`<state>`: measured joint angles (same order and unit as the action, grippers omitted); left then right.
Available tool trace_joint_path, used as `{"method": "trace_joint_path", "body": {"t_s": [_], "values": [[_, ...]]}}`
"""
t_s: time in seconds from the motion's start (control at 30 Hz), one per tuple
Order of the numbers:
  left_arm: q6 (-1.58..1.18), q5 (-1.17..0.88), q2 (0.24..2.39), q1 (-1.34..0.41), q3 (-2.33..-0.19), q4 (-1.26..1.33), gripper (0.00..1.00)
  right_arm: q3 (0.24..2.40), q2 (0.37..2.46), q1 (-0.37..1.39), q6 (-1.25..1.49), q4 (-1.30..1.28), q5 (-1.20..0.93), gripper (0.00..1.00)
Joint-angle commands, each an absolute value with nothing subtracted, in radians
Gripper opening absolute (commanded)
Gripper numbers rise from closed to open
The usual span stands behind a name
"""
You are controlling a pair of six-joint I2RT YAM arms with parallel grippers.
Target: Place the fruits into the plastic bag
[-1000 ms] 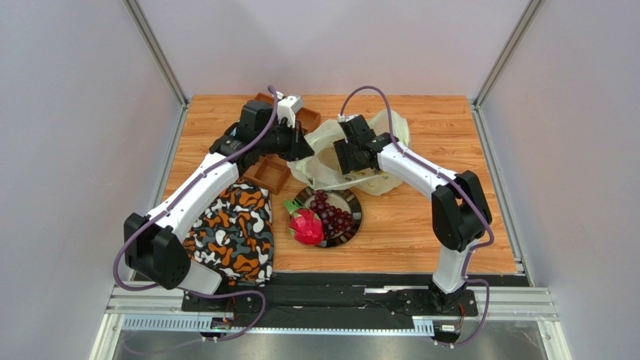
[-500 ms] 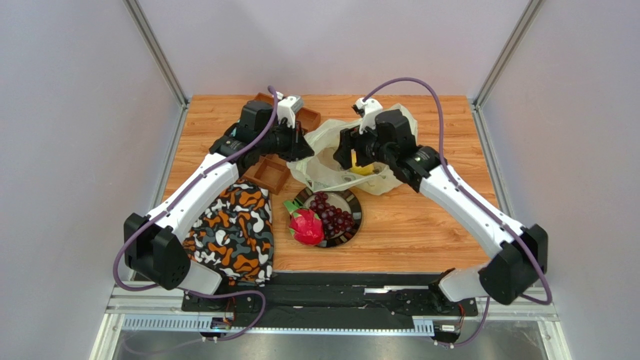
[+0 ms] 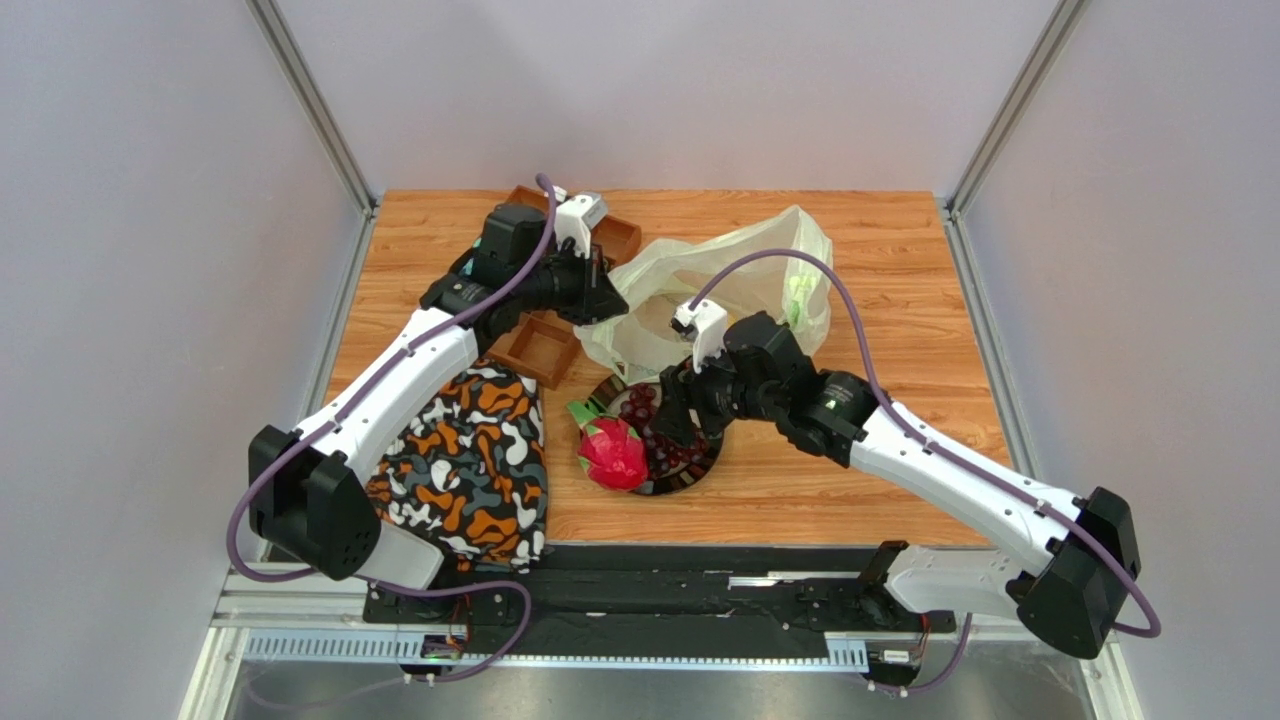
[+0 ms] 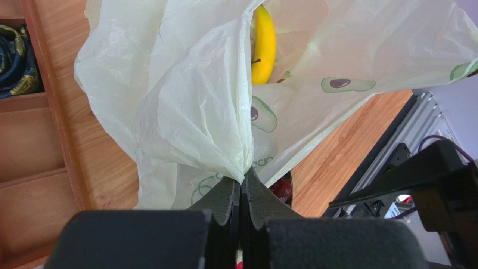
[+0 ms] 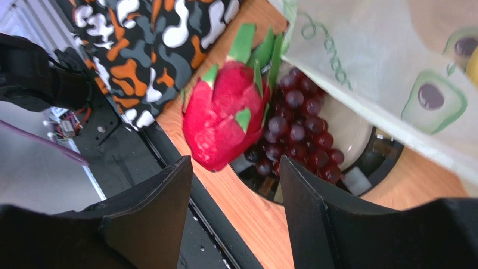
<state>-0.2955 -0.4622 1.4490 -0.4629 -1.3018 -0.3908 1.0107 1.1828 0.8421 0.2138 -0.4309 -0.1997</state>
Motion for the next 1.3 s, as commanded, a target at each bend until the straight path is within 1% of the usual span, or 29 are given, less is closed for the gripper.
{"method": "trace_joint_path", "body": {"t_s": [0.0,0.4,0.57,1.07,1.27], "values": [[-0.308,-0.471,1.420,-0.460,-1.298,-0.348,0.00,0.959,1.172,0.853,0.258,-0.440,-0.143,0.60],[-0.304,-0.462,1.414,-0.460,-1.298,-0.359,0.00,0.962,1.319,0.865,0.252,-0.495,0.052,0.52],[-0.304,-0.468,1.419,-0.460,-1.298,-0.357,0.00,0.963,1.358,0.894,0.245,-0.497,0.116,0.51],[-0.308,-0.469,1.417,-0.460,-1.296,-0.354,0.00,0.960,1.431,0.911,0.245,-0.460,0.109,0.45],[-0.310,-0.476,1.420,-0.460,-1.296,-0.351,0.00,0.971,1.451,0.919,0.235,-0.454,0.106,0.44]]}}
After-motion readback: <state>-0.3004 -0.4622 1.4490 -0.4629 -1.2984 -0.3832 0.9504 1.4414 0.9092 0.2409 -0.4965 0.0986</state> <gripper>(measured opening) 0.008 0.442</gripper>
